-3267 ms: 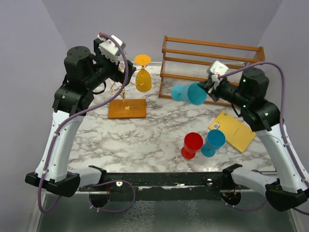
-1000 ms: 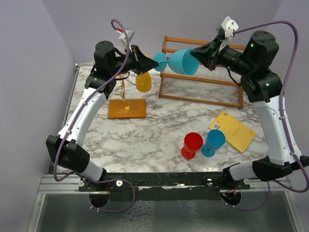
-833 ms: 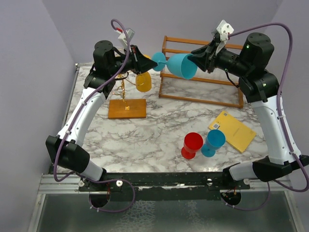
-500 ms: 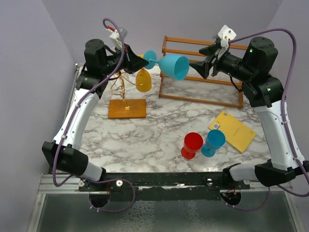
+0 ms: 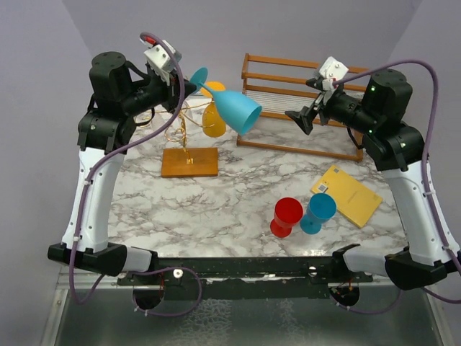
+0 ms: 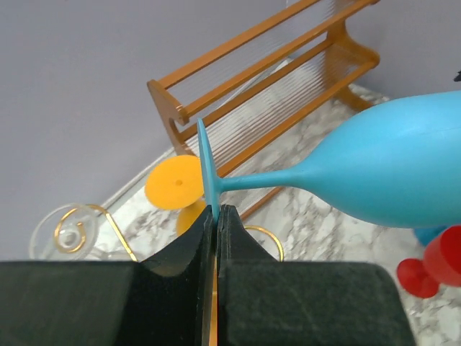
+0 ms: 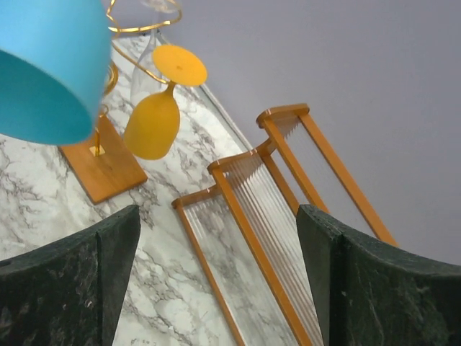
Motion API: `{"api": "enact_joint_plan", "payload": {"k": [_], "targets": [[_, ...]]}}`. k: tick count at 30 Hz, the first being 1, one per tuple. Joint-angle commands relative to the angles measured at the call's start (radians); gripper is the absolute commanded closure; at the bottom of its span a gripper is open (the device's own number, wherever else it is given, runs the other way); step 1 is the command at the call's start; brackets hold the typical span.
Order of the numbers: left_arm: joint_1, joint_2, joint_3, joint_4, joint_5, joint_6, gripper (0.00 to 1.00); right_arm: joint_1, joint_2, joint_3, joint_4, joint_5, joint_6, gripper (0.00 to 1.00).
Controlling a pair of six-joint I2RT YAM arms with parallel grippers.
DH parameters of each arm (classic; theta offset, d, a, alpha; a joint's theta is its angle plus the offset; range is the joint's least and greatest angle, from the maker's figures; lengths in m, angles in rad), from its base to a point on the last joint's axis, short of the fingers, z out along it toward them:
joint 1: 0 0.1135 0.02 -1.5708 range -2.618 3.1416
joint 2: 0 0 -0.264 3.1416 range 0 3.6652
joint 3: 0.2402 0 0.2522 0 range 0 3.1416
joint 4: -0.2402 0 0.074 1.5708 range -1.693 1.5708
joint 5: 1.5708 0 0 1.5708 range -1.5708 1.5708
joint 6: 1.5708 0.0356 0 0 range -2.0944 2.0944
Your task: Place the wine glass upside down on the wine glass rack
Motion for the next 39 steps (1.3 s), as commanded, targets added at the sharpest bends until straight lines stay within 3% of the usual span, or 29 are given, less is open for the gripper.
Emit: {"api": "enact_joint_plan", "payload": {"k": [1, 12, 25, 31, 39], "targets": [[0.002, -0.034, 0.076, -0.246, -0.055, 0.325, 1.00, -0.004, 0.002, -0.101, 0.015, 0.036, -0.049, 0.10], [0.001, -0.084, 0.184, -0.590, -0.045, 0.672, 1.00, -0.004, -0.016, -0.418, 0.218, 0.023, 0.018, 0.05], [0.001, -0.183, 0.194, -0.853, -0.255, 1.021, 1.00, -0.005, -0.041, -0.501, 0.270, 0.021, 0.025, 0.05], [0.002, -0.200, 0.211, -0.892, -0.396, 1.106, 1.00, -0.004, -0.051, -0.516, 0.275, 0.026, 0.022, 0.05], [0.001, -0.185, 0.143, -0.821, -0.605, 1.142, 1.00, -0.004, -0.051, -0.524, 0.277, 0.022, 0.023, 0.05]]}}
